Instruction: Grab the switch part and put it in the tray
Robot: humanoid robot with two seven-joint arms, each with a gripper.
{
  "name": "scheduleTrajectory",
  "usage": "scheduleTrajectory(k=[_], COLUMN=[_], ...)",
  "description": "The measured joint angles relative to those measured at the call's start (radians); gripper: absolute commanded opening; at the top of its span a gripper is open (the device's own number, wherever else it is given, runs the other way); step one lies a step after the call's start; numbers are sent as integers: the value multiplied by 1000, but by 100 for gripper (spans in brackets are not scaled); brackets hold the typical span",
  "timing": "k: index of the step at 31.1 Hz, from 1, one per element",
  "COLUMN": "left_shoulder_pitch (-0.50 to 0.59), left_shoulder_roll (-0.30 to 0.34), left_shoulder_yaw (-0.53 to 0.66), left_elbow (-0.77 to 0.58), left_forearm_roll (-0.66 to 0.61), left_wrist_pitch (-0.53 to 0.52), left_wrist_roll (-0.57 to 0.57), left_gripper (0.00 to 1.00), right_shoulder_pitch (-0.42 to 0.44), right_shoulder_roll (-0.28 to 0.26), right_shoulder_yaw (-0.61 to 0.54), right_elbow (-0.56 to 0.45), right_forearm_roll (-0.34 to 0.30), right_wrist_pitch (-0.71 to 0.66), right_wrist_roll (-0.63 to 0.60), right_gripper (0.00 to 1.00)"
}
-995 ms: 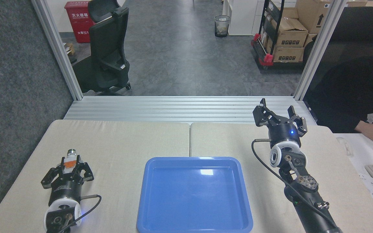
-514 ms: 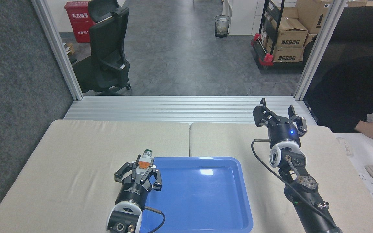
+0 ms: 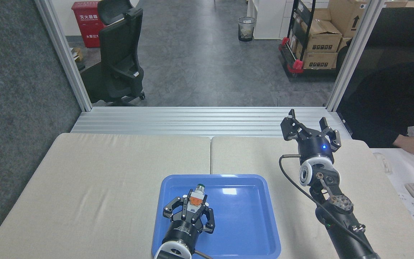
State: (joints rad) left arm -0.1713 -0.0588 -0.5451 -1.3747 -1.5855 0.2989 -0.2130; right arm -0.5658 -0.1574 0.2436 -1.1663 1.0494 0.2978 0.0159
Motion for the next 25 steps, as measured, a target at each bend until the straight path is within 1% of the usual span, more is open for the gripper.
scheduleTrajectory(k=[1,2,3,7,8,9,10,11,12,20,25], left_shoulder_pitch=[1,2,4,6,7,7,8,9,9,0,-53], left_shoulder_roll=[-3,-6,-9,-21,-23,-25,-27,-29,-31,-42,-44], left_shoulder_yaw=[-5,-10,-15,-32,-36,-40,-43,-46,-49,-66,-52], left_elbow=[3,6,9,19,21,23,26,27,30,22,-7], left_forearm_roll=[-1,-1,-1,-1,-1,-1,-1,-1,-1,5,7], left_wrist_pitch=[3,6,8,17,19,20,20,21,24,48,48], left_wrist_roll=[-3,-10,-18,-57,-65,-72,-79,-85,-92,-105,-105], left_gripper=[20,26,30,33,40,56,78,91,100,100,100], right_shoulder_pitch=[0,0,0,0,0,0,0,0,0,0,0], right_shoulder_roll=[0,0,0,0,0,0,0,0,0,0,0], right_shoulder_yaw=[0,0,0,0,0,0,0,0,0,0,0], right_elbow=[0,0,0,0,0,0,0,0,0,0,0], right_forearm_roll=[0,0,0,0,0,0,0,0,0,0,0], right_wrist_pitch=[0,0,0,0,0,0,0,0,0,0,0], right_wrist_roll=[0,0,0,0,0,0,0,0,0,0,0], right_gripper=[100,100,100,100,100,100,100,100,100,100,100])
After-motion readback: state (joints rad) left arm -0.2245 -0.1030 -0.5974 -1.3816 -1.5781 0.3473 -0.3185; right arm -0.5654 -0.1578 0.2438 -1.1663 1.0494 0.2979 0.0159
